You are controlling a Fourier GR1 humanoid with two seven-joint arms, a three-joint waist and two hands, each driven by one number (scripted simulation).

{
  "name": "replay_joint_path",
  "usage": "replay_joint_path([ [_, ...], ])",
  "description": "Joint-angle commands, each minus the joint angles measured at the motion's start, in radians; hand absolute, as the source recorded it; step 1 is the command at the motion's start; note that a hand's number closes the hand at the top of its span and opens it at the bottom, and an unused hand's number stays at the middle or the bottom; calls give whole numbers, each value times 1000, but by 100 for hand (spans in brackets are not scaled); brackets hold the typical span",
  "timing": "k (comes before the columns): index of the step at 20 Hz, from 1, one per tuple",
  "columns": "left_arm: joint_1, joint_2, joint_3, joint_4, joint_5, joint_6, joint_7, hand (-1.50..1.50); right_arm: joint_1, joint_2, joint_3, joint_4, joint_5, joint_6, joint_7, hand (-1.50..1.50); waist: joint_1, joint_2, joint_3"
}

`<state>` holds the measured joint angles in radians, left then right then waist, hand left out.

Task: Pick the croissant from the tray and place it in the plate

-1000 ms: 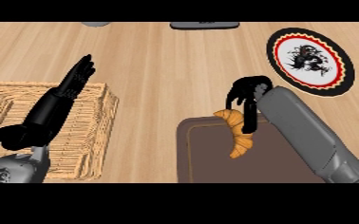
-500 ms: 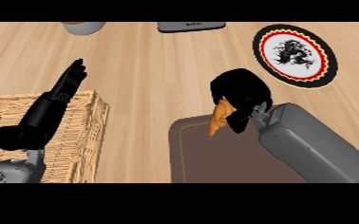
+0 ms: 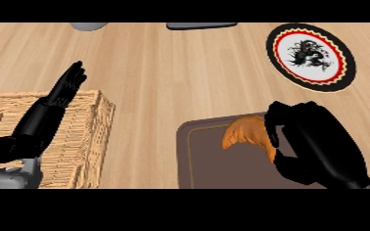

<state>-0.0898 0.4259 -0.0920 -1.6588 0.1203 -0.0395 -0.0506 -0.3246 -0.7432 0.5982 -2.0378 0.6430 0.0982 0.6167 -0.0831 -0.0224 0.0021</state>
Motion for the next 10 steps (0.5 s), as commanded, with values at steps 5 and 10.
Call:
replay_joint_path([
  [5,-19,-9,-6,-40,-3,-34,22,0,344,-158,-251,-191,88,-215,-41,150,54,17,-1],
  [10,-45,-70,-46,-50,-60,-16,47,0,347,-125,-424,-43,-1,-221,-183,150,76,21,-1],
])
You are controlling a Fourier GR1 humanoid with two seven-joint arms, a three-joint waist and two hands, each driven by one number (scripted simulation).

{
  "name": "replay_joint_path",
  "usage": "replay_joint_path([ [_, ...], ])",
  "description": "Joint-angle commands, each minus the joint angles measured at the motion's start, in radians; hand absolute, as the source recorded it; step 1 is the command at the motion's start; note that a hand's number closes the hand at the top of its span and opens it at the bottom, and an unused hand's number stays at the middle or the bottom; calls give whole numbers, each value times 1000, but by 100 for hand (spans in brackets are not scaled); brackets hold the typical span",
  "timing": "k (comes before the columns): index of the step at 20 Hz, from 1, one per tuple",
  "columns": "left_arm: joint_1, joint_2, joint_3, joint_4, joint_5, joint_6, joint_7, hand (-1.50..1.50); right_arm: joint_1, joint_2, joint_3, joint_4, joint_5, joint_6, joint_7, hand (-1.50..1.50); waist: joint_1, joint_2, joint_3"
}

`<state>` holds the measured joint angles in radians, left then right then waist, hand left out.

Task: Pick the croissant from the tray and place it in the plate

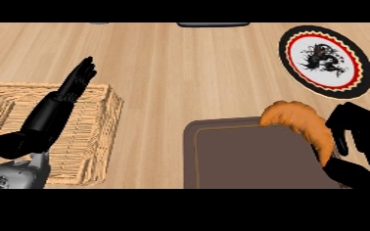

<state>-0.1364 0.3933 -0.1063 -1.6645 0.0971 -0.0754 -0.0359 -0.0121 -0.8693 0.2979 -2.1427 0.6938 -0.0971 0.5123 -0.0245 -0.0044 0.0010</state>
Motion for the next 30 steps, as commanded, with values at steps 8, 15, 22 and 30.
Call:
replay_joint_path([
  [8,-64,-15,52,65,13,-73,-8,0,-189,127,-229,483,-146,-49,-309,150,36,10,0],
  [15,-43,-53,42,34,-27,-63,12,0,-384,214,-282,816,-84,-124,-468,150,43,9,0],
  [22,-75,-91,8,27,-74,-49,48,0,-556,203,-304,1245,-10,-140,-638,150,52,12,0],
  [30,-87,-83,32,30,-49,-87,22,0,-696,215,-371,1686,-18,-111,-719,-150,74,23,2],
])
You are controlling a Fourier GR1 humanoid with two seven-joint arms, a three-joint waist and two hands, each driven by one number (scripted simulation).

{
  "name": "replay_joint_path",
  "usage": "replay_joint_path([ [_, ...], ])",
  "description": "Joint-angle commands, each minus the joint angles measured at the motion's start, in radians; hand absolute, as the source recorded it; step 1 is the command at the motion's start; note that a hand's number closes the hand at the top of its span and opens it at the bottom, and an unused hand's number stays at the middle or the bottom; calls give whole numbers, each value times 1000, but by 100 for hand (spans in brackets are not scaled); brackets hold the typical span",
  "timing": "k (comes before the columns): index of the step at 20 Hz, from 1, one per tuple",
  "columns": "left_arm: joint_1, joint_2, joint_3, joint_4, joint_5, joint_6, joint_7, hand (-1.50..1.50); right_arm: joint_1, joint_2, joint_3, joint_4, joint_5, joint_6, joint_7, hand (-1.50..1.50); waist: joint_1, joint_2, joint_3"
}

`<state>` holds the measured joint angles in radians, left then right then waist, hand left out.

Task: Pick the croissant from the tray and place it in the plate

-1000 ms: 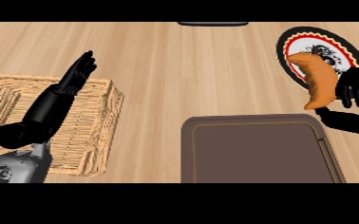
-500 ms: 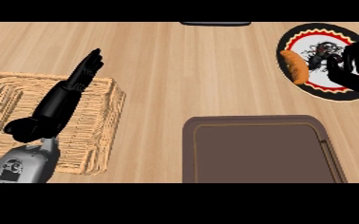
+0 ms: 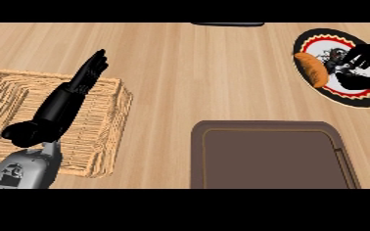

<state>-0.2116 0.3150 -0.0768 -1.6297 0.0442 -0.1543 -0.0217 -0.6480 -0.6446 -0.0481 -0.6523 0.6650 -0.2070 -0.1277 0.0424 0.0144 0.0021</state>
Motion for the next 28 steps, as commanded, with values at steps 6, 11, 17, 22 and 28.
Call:
replay_joint_path([
  [6,21,-34,-19,-44,-27,16,18,0,-135,0,-103,331,-28,-100,-288,-150,9,3,2],
  [11,-2,3,28,-18,-8,-18,12,0,-132,34,-184,346,-115,-111,-453,-150,-6,0,2],
  [17,-1,-19,22,-3,-10,-12,20,0,-182,27,-294,375,-259,115,-561,-150,-13,-2,1],
  [22,36,-26,17,-29,-26,-4,-6,0,-187,-78,-407,437,-394,417,-564,-150,-14,-3,2],
  [28,23,-23,21,-27,-42,-8,4,0,-131,-199,-481,477,-482,665,-581,-150,-21,-3,1],
])
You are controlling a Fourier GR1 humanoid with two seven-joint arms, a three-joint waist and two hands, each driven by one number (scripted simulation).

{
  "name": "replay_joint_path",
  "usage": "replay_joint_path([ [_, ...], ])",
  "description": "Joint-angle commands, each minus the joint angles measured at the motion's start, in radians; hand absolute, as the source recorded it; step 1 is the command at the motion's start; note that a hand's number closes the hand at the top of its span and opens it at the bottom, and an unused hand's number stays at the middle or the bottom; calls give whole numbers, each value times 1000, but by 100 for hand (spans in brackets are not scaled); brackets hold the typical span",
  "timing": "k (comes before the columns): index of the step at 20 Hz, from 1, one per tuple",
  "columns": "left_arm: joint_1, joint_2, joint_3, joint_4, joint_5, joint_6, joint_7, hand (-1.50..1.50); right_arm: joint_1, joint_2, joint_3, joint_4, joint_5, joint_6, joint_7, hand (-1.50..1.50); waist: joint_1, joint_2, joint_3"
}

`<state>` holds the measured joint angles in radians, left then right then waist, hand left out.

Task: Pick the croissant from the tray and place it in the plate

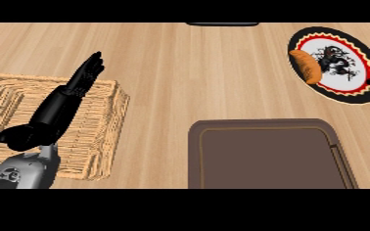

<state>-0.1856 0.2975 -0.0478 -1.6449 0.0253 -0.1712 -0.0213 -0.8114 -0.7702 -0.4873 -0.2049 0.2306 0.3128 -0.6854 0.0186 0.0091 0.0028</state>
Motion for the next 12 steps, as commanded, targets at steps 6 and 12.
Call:
replay_joint_path([
  [6,-28,-27,-10,-13,-16,8,41,0,114,-160,-59,25,-71,271,-90,-150,4,4,2],
  [12,-23,-13,15,27,-17,-12,-12,0,173,-200,-45,-3,-69,333,-115,-150,3,5,2],
])
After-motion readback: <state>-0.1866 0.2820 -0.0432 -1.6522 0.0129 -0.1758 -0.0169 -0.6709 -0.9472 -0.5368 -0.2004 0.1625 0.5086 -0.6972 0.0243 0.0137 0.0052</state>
